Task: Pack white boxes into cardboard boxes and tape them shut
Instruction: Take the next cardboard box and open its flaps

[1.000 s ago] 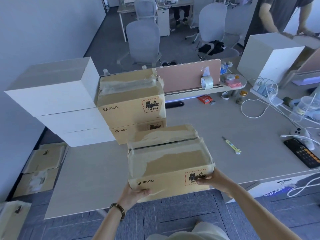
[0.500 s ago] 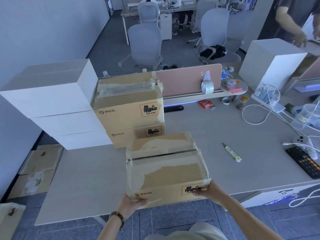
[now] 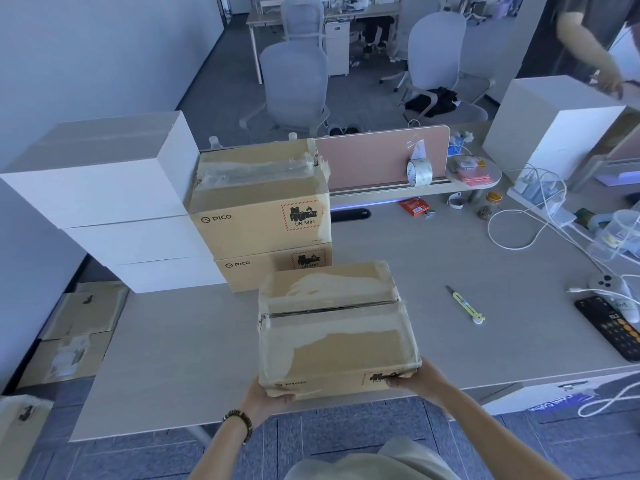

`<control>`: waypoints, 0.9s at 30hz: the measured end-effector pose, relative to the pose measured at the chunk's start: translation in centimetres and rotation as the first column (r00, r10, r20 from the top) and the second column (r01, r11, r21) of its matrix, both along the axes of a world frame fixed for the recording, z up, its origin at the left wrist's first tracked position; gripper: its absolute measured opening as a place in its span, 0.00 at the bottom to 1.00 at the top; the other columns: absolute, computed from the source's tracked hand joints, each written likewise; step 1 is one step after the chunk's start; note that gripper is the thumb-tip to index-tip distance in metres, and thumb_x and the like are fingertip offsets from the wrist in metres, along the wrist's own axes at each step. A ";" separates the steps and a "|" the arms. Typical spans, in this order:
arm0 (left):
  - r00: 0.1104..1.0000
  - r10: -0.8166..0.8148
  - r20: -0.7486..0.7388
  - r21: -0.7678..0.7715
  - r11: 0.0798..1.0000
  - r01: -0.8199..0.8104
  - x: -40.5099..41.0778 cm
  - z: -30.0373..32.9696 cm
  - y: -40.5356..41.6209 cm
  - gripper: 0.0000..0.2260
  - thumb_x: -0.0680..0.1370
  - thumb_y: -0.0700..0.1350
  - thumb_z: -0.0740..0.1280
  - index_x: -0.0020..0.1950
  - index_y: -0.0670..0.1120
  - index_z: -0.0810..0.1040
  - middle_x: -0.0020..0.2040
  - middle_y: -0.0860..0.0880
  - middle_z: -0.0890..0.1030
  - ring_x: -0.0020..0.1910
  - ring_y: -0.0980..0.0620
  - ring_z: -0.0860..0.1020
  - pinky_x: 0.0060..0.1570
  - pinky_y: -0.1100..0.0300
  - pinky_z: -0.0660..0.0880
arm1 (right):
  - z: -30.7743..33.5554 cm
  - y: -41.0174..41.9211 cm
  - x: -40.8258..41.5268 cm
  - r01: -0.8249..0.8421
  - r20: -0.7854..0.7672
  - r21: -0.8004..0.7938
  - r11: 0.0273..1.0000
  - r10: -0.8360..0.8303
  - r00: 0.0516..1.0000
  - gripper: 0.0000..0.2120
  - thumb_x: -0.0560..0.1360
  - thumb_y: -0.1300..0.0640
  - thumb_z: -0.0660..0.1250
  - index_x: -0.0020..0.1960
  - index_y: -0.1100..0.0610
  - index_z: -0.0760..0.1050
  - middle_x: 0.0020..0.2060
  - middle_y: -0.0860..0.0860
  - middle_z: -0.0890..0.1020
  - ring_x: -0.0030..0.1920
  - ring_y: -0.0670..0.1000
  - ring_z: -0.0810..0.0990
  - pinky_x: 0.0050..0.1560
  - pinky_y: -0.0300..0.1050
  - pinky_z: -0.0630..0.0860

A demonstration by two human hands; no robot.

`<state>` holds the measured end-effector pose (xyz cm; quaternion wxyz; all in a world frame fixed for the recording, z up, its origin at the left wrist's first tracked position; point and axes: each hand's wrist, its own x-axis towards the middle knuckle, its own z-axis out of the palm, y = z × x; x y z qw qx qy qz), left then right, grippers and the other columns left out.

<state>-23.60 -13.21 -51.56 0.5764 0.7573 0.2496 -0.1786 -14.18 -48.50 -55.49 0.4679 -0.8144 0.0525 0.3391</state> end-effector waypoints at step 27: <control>0.960 0.269 0.077 -0.285 0.929 -0.237 -2.0 7.0 1.1 0.14 0.85 0.49 0.56 0.59 0.47 0.81 0.58 0.46 0.84 0.58 0.49 0.82 0.61 0.52 0.75 | 9.9 1.0 -3.3 0.461 -0.082 0.370 0.807 -0.465 0.881 0.31 0.74 0.24 0.51 0.56 0.47 0.76 0.52 0.47 0.84 0.58 0.50 0.81 0.68 0.52 0.70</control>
